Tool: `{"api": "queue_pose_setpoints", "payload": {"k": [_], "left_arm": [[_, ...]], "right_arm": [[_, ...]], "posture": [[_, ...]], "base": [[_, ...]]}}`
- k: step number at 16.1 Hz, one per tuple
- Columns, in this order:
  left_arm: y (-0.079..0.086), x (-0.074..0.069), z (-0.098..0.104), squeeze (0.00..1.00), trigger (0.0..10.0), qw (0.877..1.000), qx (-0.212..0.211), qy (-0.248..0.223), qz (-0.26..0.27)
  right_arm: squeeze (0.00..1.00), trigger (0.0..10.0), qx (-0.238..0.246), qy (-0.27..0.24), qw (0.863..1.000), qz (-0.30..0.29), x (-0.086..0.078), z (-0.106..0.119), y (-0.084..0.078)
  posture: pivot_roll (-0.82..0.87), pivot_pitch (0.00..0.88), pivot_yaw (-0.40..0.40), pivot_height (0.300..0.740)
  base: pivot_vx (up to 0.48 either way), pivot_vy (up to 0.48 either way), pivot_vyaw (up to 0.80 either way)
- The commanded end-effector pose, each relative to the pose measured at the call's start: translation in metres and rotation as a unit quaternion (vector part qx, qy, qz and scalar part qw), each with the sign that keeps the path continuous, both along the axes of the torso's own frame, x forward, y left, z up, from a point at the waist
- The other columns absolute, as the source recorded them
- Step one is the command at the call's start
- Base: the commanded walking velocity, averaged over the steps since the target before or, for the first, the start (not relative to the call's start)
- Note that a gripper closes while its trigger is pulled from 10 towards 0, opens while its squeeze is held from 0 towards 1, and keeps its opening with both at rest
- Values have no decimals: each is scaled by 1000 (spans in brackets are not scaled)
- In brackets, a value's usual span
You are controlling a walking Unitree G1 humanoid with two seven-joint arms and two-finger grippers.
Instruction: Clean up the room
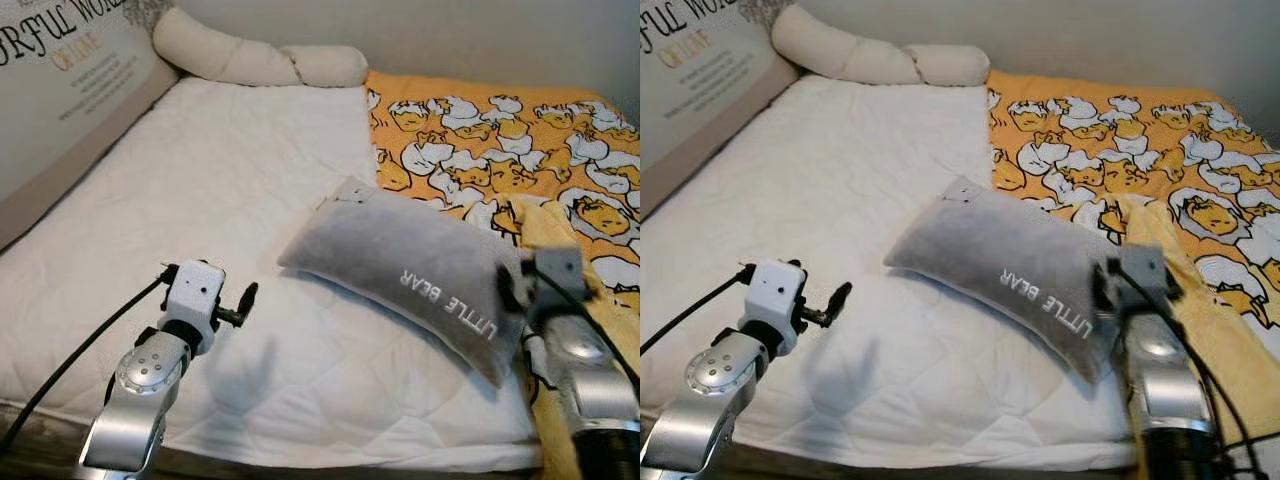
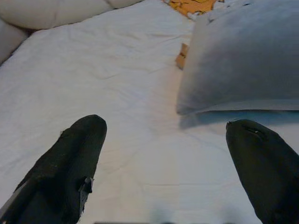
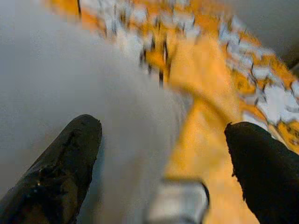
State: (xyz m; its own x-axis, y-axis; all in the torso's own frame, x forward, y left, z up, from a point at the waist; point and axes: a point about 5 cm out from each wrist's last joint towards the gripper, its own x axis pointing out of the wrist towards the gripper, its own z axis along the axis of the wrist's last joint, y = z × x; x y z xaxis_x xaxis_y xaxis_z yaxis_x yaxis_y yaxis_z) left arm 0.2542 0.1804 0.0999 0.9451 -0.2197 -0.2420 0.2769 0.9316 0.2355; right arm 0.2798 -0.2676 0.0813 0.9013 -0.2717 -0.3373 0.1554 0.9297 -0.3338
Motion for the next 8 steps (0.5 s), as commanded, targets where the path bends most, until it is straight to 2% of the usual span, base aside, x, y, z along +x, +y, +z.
{"api": "queue_pose_setpoints", "payload": {"k": [1,2,3,4,5,6,7,8], "left_arm": [[-1,0,2,0,10000,1000,4,-2,-9],[-1,0,2,0,10000,1000,4,-1,-10],[-1,0,2,0,10000,1000,6,0,-12],[-1,-1,2,0,10000,1000,7,1,-14],[0,-2,2,0,10000,1000,8,2,-15],[0,-2,2,0,10000,1000,9,2,-15],[1,-2,3,0,10000,1000,9,2,-15],[2,-1,4,0,10000,1000,10,1,-14]], "right_arm": [[0,10000,0,37,999,25,-1,-10,6],[0,10000,7,52,998,40,-2,-14,11],[0,10000,40,78,993,82,-3,-20,26],[0,10000,137,98,965,202,-7,-18,68],[0,10000,188,98,942,262,-11,-11,89],[0,10000,223,95,917,318,-16,0,104],[0,10000,260,84,878,392,-24,19,121],[0,10000,273,63,856,433,-28,34,127]], "posture": [[46,0,-14,740],[48,0,-16,740],[49,0,-17,740],[52,0,-19,740],[57,0,-22,740],[60,0,-23,740],[63,0,-25,740],[64,0,-25,740]], "base": [[0,0,0],[0,0,0],[0,0,0],[0,0,0],[0,0,0],[0,0,0],[0,0,0],[0,0,0]]}}
